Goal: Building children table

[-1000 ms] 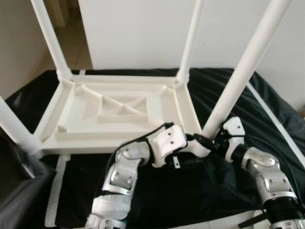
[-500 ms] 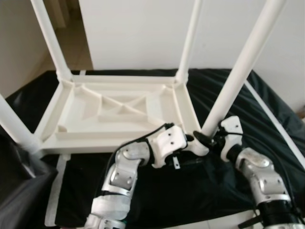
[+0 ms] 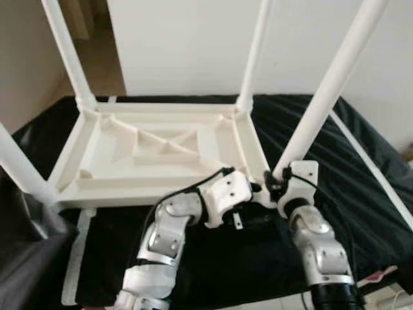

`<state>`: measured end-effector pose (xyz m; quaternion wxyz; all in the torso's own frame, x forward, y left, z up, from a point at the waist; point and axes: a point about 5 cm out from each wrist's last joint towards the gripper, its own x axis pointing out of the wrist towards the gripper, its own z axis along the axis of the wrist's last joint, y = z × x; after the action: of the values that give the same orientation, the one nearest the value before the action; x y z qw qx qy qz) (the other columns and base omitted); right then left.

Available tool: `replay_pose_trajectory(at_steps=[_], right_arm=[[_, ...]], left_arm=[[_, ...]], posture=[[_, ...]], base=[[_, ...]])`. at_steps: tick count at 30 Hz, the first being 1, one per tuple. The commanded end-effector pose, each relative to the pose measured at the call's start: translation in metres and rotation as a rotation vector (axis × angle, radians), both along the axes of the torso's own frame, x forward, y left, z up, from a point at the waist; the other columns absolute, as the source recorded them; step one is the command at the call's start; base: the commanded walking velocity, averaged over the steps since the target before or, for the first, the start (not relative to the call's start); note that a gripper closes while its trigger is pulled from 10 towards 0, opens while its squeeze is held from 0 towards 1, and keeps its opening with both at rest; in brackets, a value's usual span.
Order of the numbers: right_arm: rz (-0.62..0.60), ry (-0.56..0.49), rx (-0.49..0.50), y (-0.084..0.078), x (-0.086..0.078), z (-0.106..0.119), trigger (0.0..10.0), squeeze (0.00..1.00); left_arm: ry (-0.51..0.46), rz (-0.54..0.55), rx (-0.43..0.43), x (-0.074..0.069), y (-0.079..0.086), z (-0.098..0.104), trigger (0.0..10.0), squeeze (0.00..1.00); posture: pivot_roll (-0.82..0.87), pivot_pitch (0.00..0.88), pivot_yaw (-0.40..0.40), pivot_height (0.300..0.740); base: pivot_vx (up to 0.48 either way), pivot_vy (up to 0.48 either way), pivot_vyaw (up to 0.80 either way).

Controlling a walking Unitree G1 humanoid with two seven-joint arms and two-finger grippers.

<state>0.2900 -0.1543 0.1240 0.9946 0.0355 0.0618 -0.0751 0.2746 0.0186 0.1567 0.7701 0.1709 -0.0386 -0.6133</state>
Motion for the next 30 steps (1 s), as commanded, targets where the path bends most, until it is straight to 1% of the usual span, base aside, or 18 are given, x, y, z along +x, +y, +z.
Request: replay_pose_trajectory(at_steps=[1, 3, 5, 17, 23, 24, 27, 30], right_arm=[[-0.126, 0.119, 0.022, -0.013, -0.006, -0.022, 10.0, 0.00], [-0.171, 0.130, 0.061, -0.006, -0.006, -0.022, 10.0, 0.00], [-0.165, 0.132, 0.072, 0.000, -0.007, -0.021, 10.0, 0.00], [-0.176, 0.128, 0.049, 0.004, -0.006, -0.017, 10.0, 0.00], [-0.138, 0.106, 0.042, 0.009, -0.003, -0.013, 10.0, 0.00], [-0.132, 0.104, 0.041, 0.010, -0.003, -0.013, 10.0, 1.00], [-0.118, 0.098, 0.043, 0.009, -0.004, -0.012, 10.0, 1.00], [-0.070, 0.024, 0.010, 0.003, -0.009, -0.005, 10.0, 1.00]], left_arm=[[-0.017, 0.216, -0.044, 0.005, 0.002, -0.007, 10.0, 0.00], [-0.017, 0.226, -0.047, 0.007, 0.004, -0.006, 10.0, 0.00], [-0.017, 0.230, -0.045, 0.007, 0.006, -0.006, 10.0, 0.00], [-0.018, 0.227, -0.041, 0.006, 0.005, -0.008, 10.0, 0.00], [-0.032, 0.240, -0.036, 0.008, 0.009, -0.006, 10.0, 0.00], [-0.032, 0.242, -0.036, 0.008, 0.009, -0.006, 10.0, 0.00], [-0.030, 0.245, -0.039, 0.008, 0.011, -0.006, 10.0, 0.00], [-0.025, 0.260, -0.038, 0.004, 0.013, -0.011, 10.0, 0.00]], posture=[[-0.01, 0.000, -0.055, 0.740], [0.00, 0.000, -0.058, 0.740], [0.00, 0.000, -0.060, 0.740], [0.00, 0.000, -0.066, 0.740], [0.02, 0.000, -0.077, 0.740], [0.03, 0.000, -0.079, 0.740], [0.03, 0.000, -0.081, 0.740], [0.02, 0.000, -0.084, 0.740]], base=[[0.000, 0.000, 0.00], [0.000, 0.000, 0.00], [0.000, 0.000, 0.00], [0.000, 0.000, 0.00], [0.000, 0.000, 0.00], [0.000, 0.000, 0.00], [0.000, 0.000, 0.00], [0.000, 0.000, 0.00]])
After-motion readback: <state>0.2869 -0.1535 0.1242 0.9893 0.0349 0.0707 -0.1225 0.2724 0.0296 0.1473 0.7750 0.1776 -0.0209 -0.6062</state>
